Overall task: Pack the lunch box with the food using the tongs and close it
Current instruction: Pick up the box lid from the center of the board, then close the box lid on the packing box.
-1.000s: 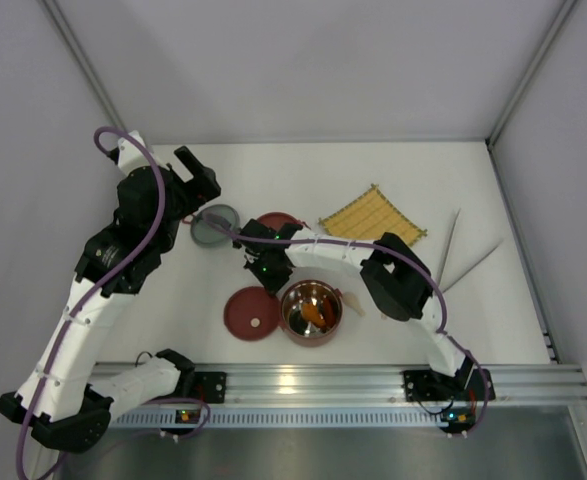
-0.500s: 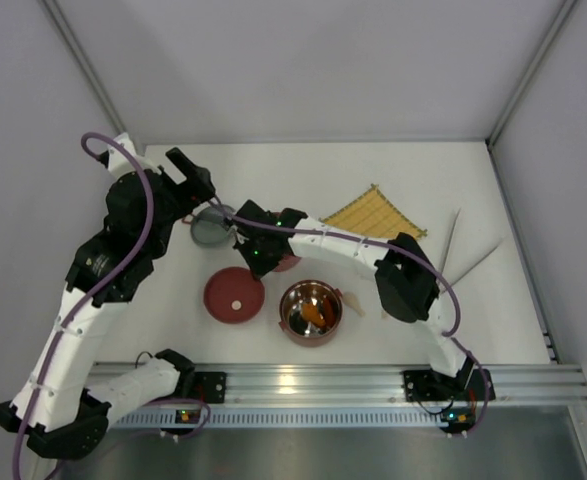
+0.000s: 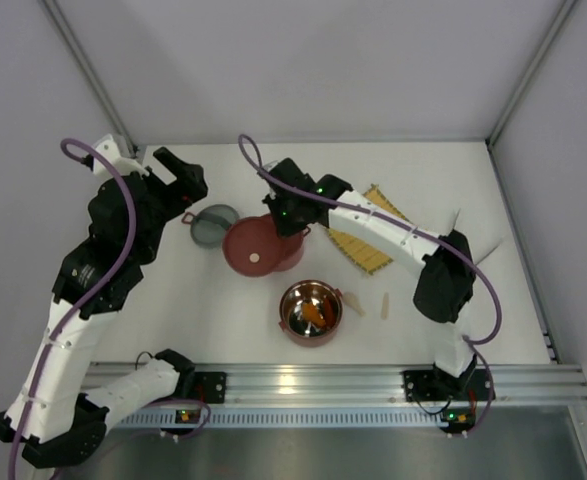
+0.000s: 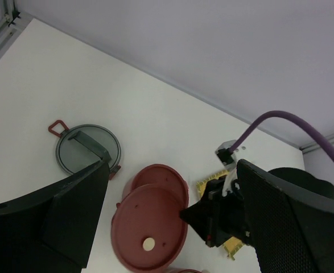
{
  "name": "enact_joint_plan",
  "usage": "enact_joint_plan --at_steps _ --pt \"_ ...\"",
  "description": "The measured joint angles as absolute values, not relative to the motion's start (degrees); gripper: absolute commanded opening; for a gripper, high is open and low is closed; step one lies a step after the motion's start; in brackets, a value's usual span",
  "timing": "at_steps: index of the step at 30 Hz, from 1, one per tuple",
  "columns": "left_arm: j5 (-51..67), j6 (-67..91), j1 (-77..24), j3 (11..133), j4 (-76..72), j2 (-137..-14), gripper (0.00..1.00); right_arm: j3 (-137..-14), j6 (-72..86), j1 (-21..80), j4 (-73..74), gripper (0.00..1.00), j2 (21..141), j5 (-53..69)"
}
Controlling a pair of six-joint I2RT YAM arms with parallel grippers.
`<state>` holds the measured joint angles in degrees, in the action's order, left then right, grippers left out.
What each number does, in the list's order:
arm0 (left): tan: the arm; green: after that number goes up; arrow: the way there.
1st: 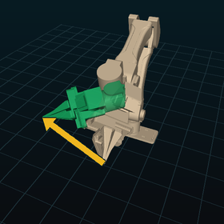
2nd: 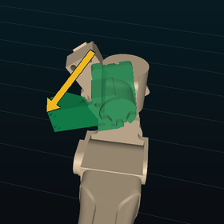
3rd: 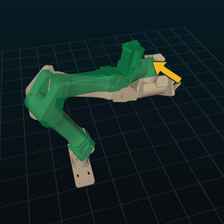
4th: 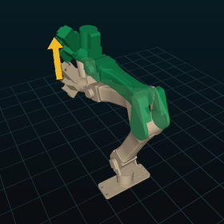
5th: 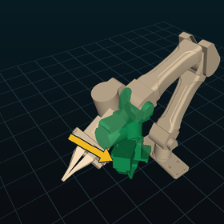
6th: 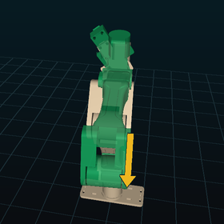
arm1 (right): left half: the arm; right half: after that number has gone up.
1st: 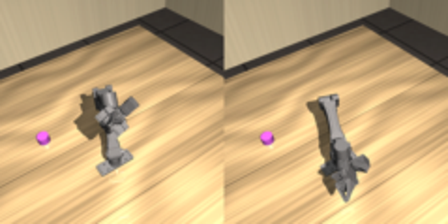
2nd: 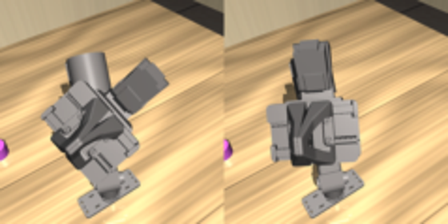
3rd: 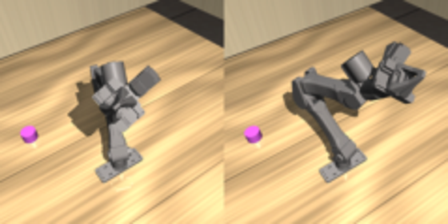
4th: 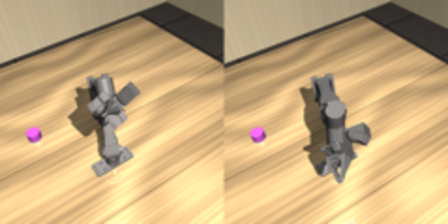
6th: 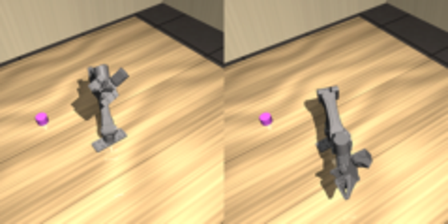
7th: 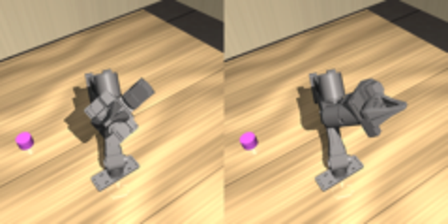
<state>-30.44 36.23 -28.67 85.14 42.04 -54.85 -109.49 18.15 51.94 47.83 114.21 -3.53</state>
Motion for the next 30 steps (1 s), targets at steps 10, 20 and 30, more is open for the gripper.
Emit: enact_joint_plan --at_steps 10,20,30 --pt "-26.5 36.0 -28.7 85.1 42.5 -55.9 0.98 -99.0 18.2 47.1 48.3 0.0 103.0 -7.9" --pt "-16.4 38.2 -28.7 73.5 42.9 -55.4 0.96 -78.0 19.4 47.1 49.5 0.0 85.6 -7.6" --pt "-4.8 39.5 -28.9 62.4 42.5 -53.5 0.92 -68.4 21.8 47.6 49.7 0.0 77.3 -4.5"
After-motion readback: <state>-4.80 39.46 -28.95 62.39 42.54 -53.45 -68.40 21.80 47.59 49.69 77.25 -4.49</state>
